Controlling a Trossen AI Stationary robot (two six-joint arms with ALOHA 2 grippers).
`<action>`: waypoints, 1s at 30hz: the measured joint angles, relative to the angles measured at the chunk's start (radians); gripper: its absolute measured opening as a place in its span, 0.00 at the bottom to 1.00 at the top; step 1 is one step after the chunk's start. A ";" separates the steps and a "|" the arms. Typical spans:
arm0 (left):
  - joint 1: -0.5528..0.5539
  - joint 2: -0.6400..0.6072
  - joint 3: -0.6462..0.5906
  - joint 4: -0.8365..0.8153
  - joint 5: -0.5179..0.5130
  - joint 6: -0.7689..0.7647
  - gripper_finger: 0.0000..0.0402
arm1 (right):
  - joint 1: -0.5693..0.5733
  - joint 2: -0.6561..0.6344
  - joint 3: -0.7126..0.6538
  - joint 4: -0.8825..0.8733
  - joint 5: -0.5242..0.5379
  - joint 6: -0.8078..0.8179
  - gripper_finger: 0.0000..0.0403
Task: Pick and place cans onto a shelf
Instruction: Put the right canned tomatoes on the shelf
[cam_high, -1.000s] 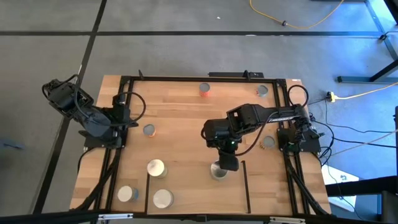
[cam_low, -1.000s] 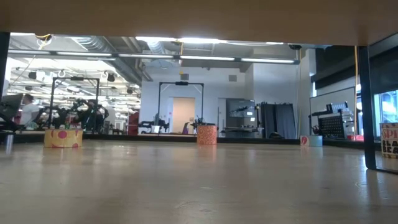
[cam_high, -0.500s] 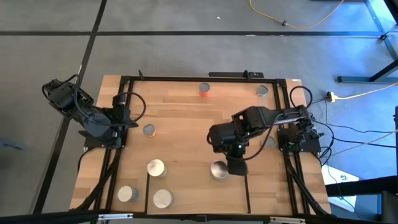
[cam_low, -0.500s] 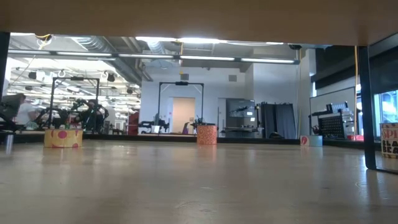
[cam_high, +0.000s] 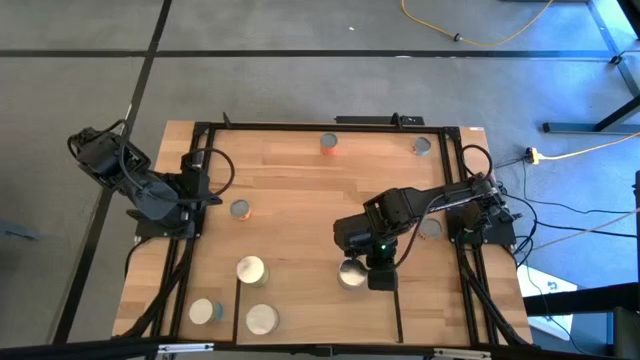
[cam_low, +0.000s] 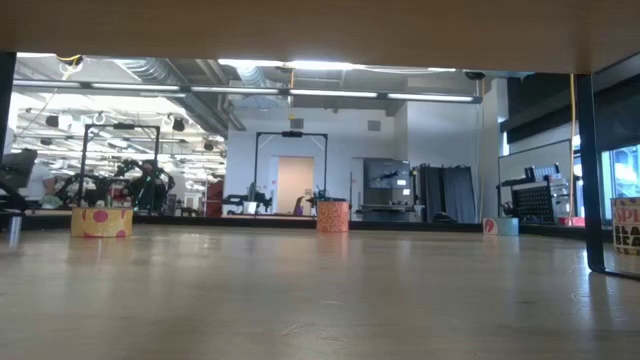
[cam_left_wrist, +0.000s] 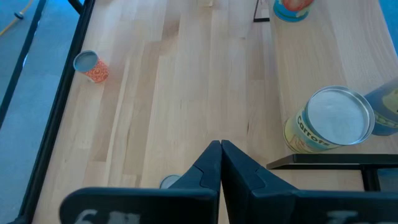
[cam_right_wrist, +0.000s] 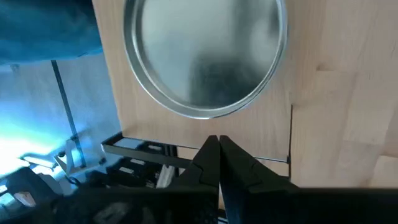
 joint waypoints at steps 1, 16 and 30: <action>0.000 0.000 0.000 0.000 0.000 0.000 0.00 | -0.002 0.000 -0.006 0.001 0.000 -0.023 0.00; 0.000 0.000 0.000 0.000 -0.006 -0.002 0.00 | -0.016 0.000 -0.027 0.016 0.023 -0.140 0.00; 0.000 0.000 0.000 0.000 0.004 0.086 0.00 | -0.015 0.003 -0.027 0.243 0.113 0.103 0.00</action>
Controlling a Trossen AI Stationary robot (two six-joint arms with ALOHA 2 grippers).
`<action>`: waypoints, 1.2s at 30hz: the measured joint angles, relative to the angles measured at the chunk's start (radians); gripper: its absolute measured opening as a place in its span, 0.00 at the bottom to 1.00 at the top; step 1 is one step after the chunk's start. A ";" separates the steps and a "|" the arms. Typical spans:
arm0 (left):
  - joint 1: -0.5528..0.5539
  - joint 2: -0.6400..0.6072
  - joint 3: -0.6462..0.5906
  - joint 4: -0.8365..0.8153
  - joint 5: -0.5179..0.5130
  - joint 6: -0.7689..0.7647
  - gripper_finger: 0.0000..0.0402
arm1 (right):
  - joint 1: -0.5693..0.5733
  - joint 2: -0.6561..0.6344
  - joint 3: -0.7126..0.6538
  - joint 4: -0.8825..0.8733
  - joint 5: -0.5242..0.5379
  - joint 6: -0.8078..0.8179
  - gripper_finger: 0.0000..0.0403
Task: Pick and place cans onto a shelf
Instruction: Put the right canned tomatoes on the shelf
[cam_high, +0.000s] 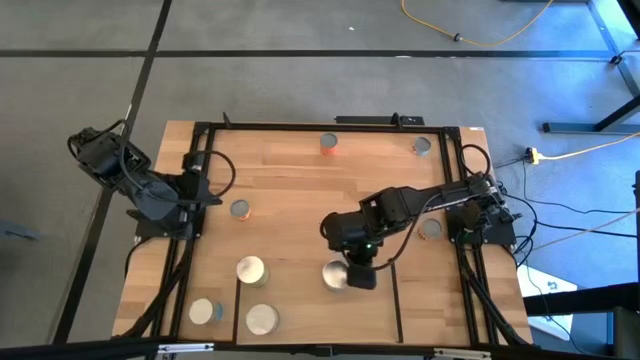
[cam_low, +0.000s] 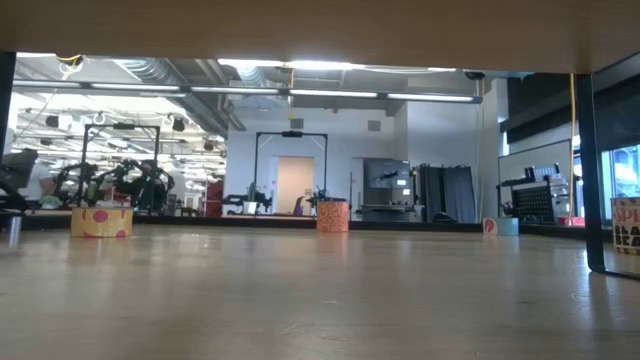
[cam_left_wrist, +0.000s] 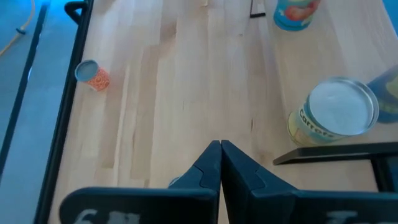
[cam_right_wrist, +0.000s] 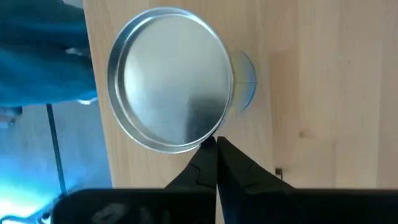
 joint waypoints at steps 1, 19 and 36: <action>0.000 0.000 0.000 0.000 0.000 0.014 0.00 | 0.000 0.004 0.000 0.013 0.000 0.011 0.00; 0.000 0.000 0.000 0.000 0.000 0.071 0.00 | 0.014 0.136 0.000 0.274 0.007 0.082 0.00; 0.000 0.000 0.000 0.000 0.006 0.104 0.00 | 0.088 0.114 0.075 0.299 -0.102 0.153 0.00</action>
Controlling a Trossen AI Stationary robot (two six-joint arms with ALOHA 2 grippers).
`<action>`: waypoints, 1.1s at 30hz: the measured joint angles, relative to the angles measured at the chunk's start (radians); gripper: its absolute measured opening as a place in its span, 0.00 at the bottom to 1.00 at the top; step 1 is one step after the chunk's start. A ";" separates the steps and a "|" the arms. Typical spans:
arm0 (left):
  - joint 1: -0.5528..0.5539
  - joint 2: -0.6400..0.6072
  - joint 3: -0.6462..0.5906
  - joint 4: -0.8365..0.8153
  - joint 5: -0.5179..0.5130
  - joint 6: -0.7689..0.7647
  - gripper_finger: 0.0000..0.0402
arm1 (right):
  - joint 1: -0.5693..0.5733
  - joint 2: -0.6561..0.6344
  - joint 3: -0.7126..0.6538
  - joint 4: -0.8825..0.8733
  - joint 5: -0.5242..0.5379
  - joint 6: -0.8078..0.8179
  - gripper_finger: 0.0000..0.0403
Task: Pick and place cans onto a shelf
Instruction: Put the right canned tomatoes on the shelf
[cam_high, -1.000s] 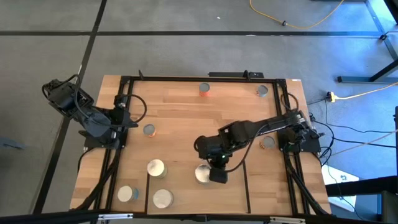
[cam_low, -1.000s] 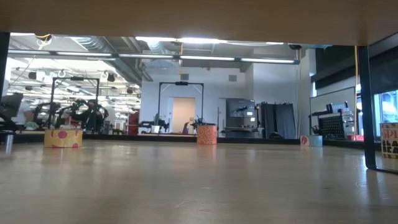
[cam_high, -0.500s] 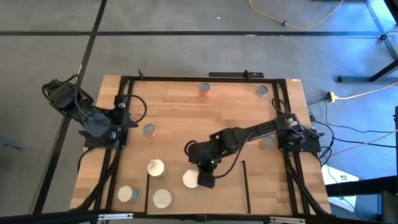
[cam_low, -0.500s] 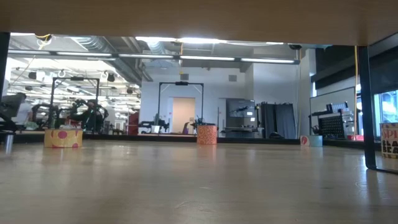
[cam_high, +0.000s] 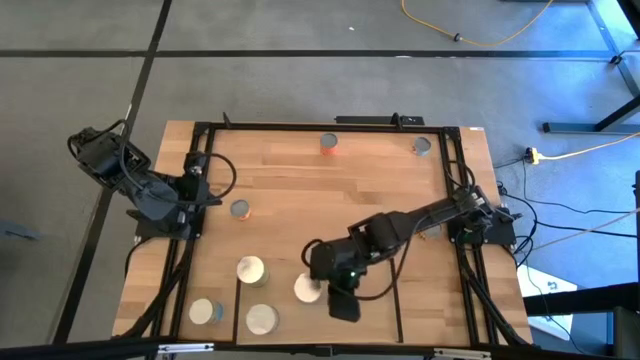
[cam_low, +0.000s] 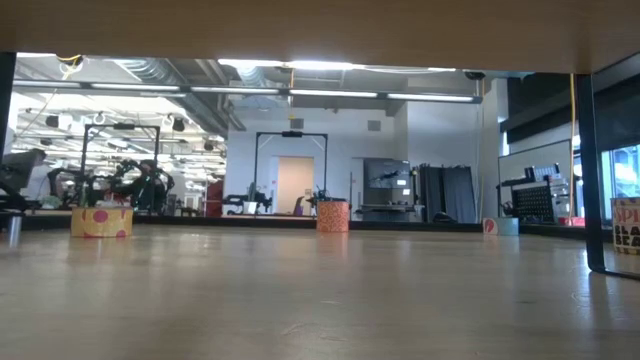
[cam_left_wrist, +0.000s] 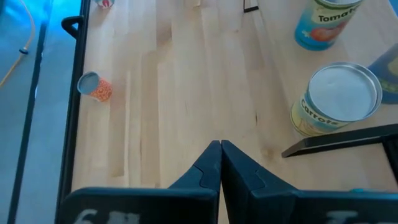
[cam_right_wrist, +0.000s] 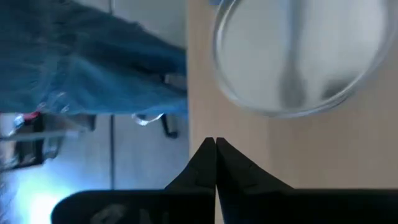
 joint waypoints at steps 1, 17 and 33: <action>0.000 0.000 0.000 0.000 0.000 0.010 0.00 | 0.007 0.000 0.000 0.017 0.024 0.002 0.00; 0.000 0.000 0.000 0.000 0.000 0.071 0.00 | 0.059 0.017 -0.008 0.105 0.303 0.043 0.00; 0.000 0.000 0.000 0.000 0.000 0.071 0.00 | 0.039 0.019 -0.009 0.103 0.460 -0.035 0.00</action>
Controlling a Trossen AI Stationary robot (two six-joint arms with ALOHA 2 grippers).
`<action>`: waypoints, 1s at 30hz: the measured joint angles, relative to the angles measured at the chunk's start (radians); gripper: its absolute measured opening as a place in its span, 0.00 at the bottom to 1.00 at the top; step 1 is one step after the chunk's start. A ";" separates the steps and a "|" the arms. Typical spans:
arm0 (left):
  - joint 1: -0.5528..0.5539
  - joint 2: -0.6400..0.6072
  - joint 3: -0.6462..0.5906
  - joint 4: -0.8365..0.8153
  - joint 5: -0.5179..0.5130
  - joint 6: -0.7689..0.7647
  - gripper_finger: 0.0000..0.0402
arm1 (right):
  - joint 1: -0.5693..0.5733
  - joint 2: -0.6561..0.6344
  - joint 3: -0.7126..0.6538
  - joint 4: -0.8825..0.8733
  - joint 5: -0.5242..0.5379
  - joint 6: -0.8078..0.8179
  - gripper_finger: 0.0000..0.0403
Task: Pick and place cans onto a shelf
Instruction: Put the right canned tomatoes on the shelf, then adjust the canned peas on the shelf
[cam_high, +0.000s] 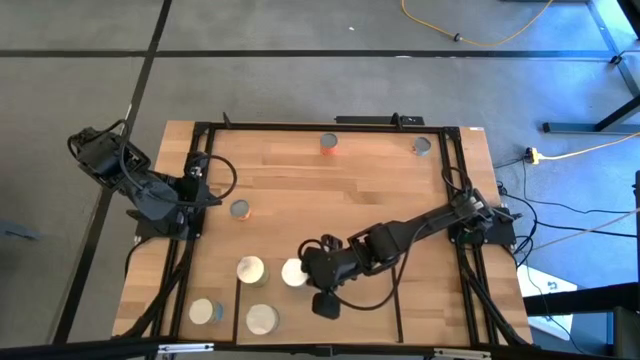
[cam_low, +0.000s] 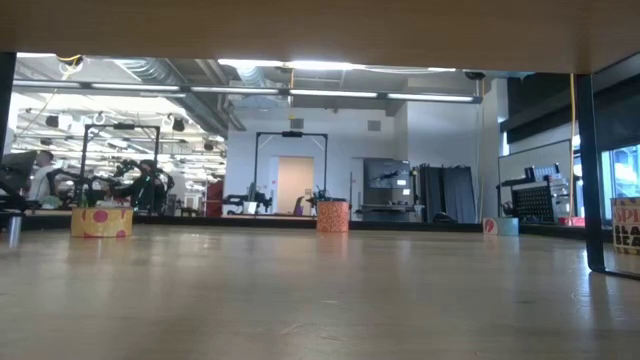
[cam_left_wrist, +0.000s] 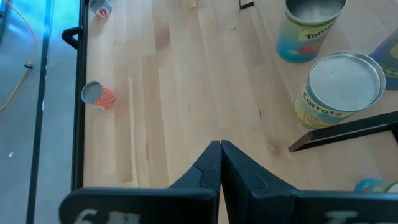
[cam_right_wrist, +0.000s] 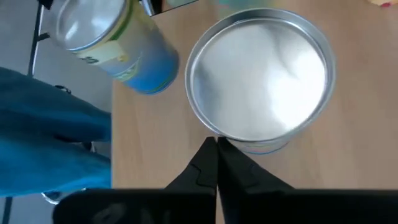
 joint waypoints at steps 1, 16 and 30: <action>0.000 0.000 0.000 0.000 0.000 0.000 0.00 | -0.003 0.000 0.000 0.000 0.002 -0.005 0.00; 0.000 0.001 0.000 0.131 0.142 0.067 0.00 | -0.013 -0.013 0.190 -0.234 -0.049 0.002 0.00; 0.046 0.111 0.000 0.309 0.211 -0.007 0.00 | -0.095 -0.047 0.235 -0.416 0.129 -0.039 0.00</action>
